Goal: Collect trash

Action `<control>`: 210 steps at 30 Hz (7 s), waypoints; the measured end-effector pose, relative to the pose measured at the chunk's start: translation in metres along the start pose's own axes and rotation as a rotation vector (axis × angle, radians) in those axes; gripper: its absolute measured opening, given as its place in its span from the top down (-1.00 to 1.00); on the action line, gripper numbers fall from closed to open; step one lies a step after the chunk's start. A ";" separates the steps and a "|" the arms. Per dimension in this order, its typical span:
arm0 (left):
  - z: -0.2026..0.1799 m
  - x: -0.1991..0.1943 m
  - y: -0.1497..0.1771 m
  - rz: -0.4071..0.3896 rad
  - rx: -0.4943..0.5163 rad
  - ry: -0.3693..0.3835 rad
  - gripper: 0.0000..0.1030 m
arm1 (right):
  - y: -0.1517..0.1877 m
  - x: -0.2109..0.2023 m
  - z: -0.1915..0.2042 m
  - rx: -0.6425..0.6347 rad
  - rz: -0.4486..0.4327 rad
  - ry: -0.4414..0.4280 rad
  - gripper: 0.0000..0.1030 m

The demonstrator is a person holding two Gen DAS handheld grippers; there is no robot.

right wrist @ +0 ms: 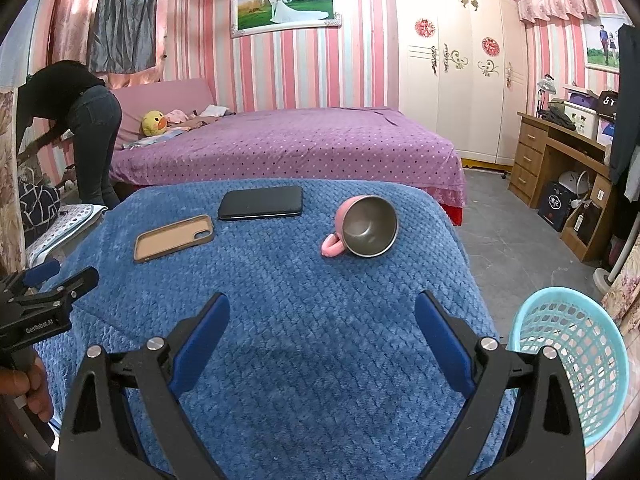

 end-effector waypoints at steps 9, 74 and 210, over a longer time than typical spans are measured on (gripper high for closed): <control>-0.001 0.000 0.000 0.002 0.001 0.001 -0.90 | 0.000 0.000 0.000 0.000 0.001 -0.002 -0.78; -0.004 0.000 0.000 0.003 0.001 0.005 -0.90 | -0.001 -0.002 -0.005 0.003 0.000 0.002 -0.78; -0.001 0.013 0.002 0.041 -0.010 -0.003 -0.90 | 0.007 0.007 -0.016 0.008 0.034 0.024 -0.79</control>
Point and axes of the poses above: each gripper's, at about its wrist camera, not at the fingertips, and x roughly the way its jaws point, z to its left, y to its underside, the point moved 6 cm from there along x, roughly the way its jaws point, and after that the axes turned 13 degrees about -y, right-handed, at the moved point
